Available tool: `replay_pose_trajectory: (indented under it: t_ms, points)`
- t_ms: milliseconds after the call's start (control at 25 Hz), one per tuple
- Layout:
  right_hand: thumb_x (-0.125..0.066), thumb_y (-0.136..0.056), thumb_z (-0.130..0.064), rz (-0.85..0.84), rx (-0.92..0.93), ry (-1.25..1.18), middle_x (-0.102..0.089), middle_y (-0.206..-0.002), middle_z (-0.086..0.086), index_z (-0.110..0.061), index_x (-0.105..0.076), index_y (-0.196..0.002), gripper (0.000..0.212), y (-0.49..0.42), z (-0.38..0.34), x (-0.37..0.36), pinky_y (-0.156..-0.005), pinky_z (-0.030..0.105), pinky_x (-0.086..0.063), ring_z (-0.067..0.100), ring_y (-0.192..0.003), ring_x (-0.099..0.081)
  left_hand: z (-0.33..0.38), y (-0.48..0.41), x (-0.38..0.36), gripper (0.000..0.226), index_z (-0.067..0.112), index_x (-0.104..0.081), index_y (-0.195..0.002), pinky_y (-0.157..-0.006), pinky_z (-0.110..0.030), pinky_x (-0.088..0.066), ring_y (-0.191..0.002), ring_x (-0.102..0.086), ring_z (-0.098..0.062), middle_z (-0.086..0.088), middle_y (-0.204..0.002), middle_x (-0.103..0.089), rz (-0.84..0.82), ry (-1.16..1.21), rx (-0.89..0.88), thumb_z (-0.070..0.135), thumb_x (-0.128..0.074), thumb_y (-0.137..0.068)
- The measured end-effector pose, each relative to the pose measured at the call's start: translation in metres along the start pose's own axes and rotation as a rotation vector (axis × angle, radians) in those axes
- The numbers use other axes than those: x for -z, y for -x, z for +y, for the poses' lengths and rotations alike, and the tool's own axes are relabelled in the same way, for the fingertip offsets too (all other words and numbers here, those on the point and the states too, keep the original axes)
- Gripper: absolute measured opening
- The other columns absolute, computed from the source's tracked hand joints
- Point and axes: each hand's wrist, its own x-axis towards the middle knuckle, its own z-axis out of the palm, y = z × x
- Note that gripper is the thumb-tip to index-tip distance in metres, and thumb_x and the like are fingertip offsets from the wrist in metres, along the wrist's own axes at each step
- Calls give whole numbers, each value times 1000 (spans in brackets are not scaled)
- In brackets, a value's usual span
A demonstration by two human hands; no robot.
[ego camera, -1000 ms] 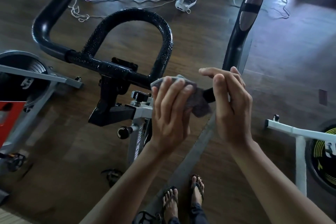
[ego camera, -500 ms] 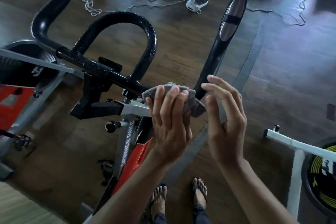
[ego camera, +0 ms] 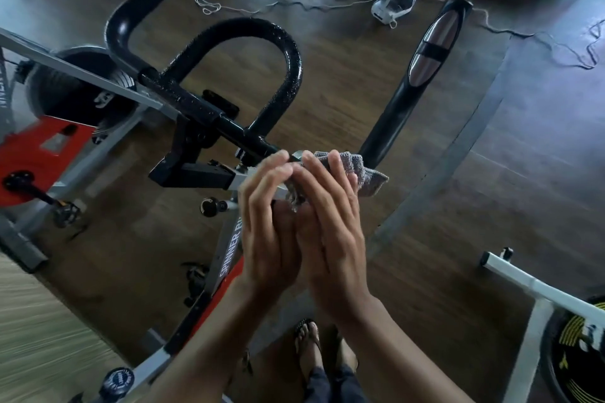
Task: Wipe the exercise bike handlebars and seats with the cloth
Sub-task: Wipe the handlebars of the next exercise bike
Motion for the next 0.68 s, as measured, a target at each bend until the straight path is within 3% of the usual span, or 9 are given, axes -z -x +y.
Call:
replay_pose_trajectory:
  t_ms: [80,160,240,360,560,680]
  points:
    - [-45,-103,-19,39,94,263,-43,-155,4,-13,-48,-145,42,1,16,-17,-126,44,-9,17,-153,-19,-10,-2,0,33,-3,-47,-130,-113,-51,-38,-134,-47,-40,-27,-137,-51,-4,-53,59,14,-31,-107]
    - [-51,-102,-23,74,189,362,-42,-152,-2,-21,-47,-144,42,-1,42,-19,-125,43,-8,9,-152,-15,-25,-4,2,39,-7,-49,-132,-117,-56,-31,-139,-39,-45,-26,-142,-49,-75,-64,52,15,-28,-108]
    - [-52,-103,-24,122,276,351,-42,-148,2,-22,-51,-139,36,-8,67,-10,-124,46,-14,11,-151,-20,-34,-4,1,42,-12,-53,-131,-120,-51,-27,-142,-35,-44,-26,-142,-49,-181,-98,1,16,-29,-108]
    - [-40,-107,-24,168,259,205,-40,-146,14,-12,-55,-133,32,-16,87,4,-120,54,-24,29,-145,-29,-36,-2,0,38,-10,-56,-129,-120,-49,-25,-143,-34,-42,-25,-141,-51,-234,-186,-27,10,-37,-103]
    - [-40,-108,-20,-2,413,201,-39,-146,16,-12,-56,-131,30,-31,111,29,-116,64,-27,19,-152,-17,-27,4,-10,35,2,-52,-133,-118,-65,-19,-146,-29,-41,-18,-146,-46,-230,-269,-35,18,-35,-107]
    - [-34,-108,-23,-3,372,134,-36,-147,20,-11,-54,-133,34,-47,120,39,-119,59,-24,22,-152,-17,-14,10,-21,36,7,-51,-134,-115,-69,-19,-148,-28,-37,-12,-148,-43,-240,-293,-18,24,-33,-108]
